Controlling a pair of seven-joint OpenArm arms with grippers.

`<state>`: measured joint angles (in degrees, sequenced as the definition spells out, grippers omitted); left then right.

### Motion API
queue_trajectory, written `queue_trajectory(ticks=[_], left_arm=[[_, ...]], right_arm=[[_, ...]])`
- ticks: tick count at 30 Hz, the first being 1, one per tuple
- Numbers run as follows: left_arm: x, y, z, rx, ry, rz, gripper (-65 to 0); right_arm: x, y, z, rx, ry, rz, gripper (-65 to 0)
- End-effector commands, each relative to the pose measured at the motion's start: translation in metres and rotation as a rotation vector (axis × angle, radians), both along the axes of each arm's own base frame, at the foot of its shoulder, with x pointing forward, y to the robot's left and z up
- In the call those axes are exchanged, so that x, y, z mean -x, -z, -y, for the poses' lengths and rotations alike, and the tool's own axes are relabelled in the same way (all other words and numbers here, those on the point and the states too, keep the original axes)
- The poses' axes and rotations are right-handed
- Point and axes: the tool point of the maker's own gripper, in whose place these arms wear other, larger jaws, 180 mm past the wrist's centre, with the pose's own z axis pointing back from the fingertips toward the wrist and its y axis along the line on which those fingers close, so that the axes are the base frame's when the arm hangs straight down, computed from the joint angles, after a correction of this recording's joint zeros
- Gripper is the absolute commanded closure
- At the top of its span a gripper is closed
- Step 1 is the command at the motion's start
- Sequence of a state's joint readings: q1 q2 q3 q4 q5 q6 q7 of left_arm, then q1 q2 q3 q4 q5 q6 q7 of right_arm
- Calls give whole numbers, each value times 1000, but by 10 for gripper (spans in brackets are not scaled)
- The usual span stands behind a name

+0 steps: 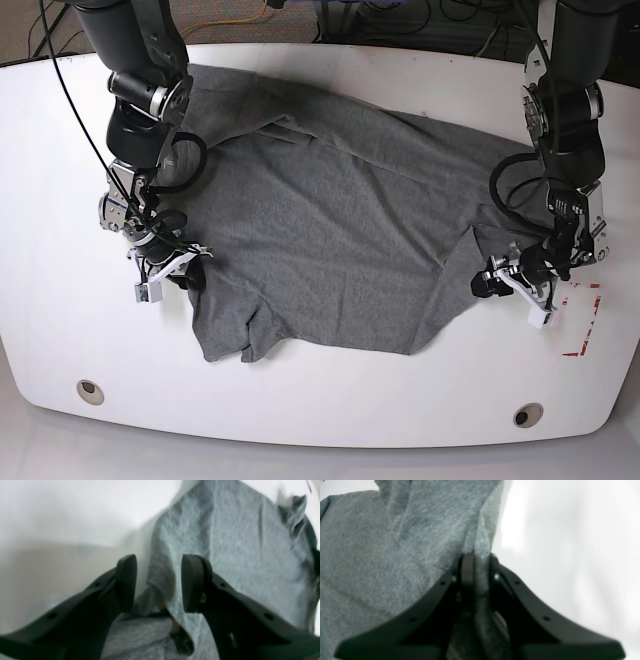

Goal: Layout the t-shirt on the table in an organized manner, then fold the t-shirt properly
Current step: 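Close the left gripper on the hem corner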

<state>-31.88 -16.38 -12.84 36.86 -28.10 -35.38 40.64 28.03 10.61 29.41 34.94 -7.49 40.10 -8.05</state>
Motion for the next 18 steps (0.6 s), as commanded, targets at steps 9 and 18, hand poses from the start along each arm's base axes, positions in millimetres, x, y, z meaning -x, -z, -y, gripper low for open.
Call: queue_trajectory(ticks=[9,18], left_arm=[[-17,-22,4,-14,24,66,-47],[-19,-24,4,-11,22,72,-43]], right_arm=[[-3,-2,3,34,-18,-20,-90],[-3,-2,3,34,-18,-20,-90]])
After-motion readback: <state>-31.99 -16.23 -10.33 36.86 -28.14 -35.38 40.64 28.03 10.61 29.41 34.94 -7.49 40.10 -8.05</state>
